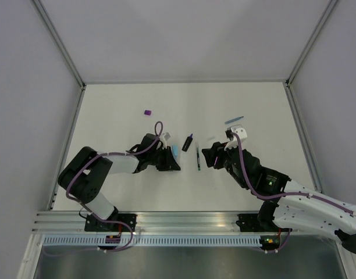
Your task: Insert the pens into the pen caps
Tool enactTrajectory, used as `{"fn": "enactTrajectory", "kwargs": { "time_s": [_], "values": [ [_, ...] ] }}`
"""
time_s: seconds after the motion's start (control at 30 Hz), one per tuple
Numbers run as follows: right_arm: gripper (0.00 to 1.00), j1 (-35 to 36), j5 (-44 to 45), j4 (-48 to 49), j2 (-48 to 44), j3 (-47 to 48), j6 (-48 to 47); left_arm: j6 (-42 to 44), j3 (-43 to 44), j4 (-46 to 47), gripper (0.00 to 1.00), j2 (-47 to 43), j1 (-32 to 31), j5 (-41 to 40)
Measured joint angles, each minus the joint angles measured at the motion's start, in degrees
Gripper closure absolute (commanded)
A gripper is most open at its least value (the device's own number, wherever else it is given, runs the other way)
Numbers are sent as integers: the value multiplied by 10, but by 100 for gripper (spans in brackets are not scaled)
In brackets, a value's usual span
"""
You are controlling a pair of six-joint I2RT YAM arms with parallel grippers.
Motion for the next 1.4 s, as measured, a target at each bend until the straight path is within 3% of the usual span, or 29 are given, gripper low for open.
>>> {"fn": "enactTrajectory", "kwargs": {
  "time_s": [0.4,0.77,1.0,1.17,1.4],
  "values": [
    [41,0,-24,3,-6,-11,0,-22,26,-4,55,41,7,29],
    [41,0,-37,10,-7,-11,0,-23,28,-41,48,13,16,-2],
    [42,0,-25,20,3,-19,2,7,38,-148,35,-102,20,-71],
    [42,0,32,21,63,-19,32,29,60,-160,1,-223,20,-109],
    [40,-13,95,-66,172,75,105,55,48,-141,0,-321,21,-161]
  ]
}}
